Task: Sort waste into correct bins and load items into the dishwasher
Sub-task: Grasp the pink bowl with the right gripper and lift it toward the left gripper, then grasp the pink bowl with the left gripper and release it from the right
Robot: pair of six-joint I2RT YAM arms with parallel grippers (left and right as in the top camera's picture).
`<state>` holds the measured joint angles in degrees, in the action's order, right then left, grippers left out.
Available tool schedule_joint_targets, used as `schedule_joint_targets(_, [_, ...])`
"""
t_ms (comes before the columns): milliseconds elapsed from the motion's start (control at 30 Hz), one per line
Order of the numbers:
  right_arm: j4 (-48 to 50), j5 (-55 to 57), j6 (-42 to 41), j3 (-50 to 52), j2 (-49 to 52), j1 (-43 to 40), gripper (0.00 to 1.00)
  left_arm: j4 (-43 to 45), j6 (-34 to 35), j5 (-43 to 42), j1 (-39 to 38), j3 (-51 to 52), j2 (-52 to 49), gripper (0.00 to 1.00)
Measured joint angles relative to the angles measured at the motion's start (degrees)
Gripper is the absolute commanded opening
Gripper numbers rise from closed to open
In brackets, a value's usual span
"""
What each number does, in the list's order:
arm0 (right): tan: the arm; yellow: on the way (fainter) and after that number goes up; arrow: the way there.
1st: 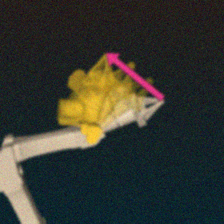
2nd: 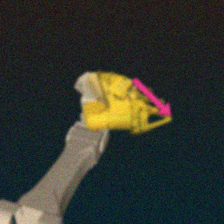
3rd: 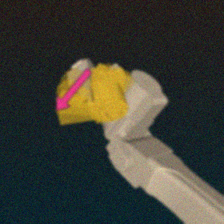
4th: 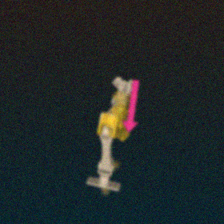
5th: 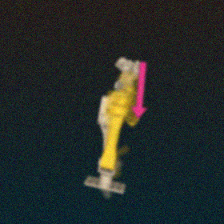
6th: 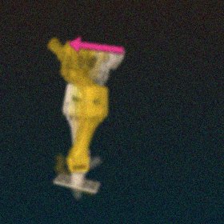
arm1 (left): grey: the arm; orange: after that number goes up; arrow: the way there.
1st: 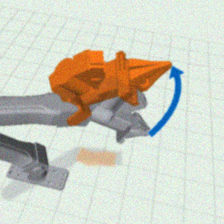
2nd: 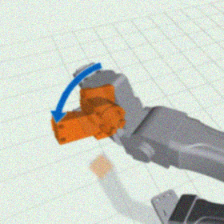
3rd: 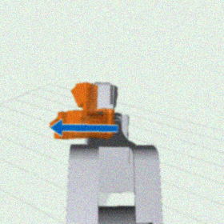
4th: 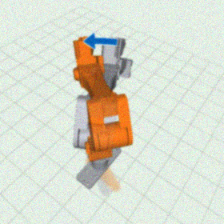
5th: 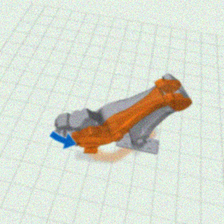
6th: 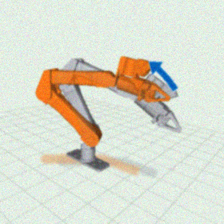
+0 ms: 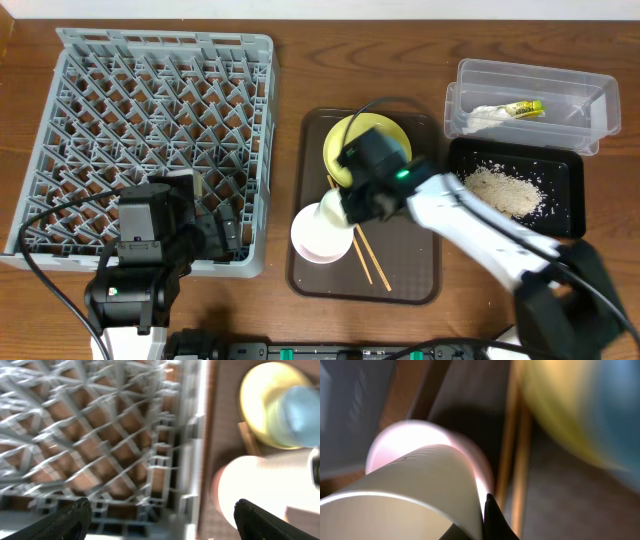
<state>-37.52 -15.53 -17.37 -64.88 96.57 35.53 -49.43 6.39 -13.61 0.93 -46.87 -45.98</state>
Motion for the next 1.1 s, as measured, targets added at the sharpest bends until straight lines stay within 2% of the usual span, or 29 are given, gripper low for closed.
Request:
schedule_joint_targets(167, [2.3, -3.6, 0.0, -3.2, -8.5, -8.6, 0.01, 4.6, 0.9, -10.9, 0.0, 0.0, -1.0, 0.92])
schedule_joint_targets(300, [4.7, -11.8, 0.0, -4.3, -11.9, -14.1, 0.01, 11.3, 1.5, -22.8, 0.0, 0.0, -4.0, 0.92])
schedule_joint_targets(600, [10.1, -31.5, 0.0, -4.2, -11.4, -17.2, 0.01, 32.2, 2.6, -50.8, 0.0, -0.1, -15.6, 0.92])
schedule_joint_targets(733, [13.1, -37.4, -0.3, -4.2, -11.4, -17.2, 0.01, 39.6, 3.6, -60.8, 0.0, -0.1, -20.1, 0.92])
schedule_joint_targets(900, [15.8, -43.4, -1.1, -4.1, -11.4, -17.2, 0.01, 46.3, 4.6, -68.8, -1.4, -0.1, -23.4, 0.92])
schedule_joint_targets(1100, [17.0, -49.2, -1.6, -4.1, -11.4, -17.1, 0.01, 52.4, 5.5, -71.5, -5.7, -0.1, -23.8, 0.92])
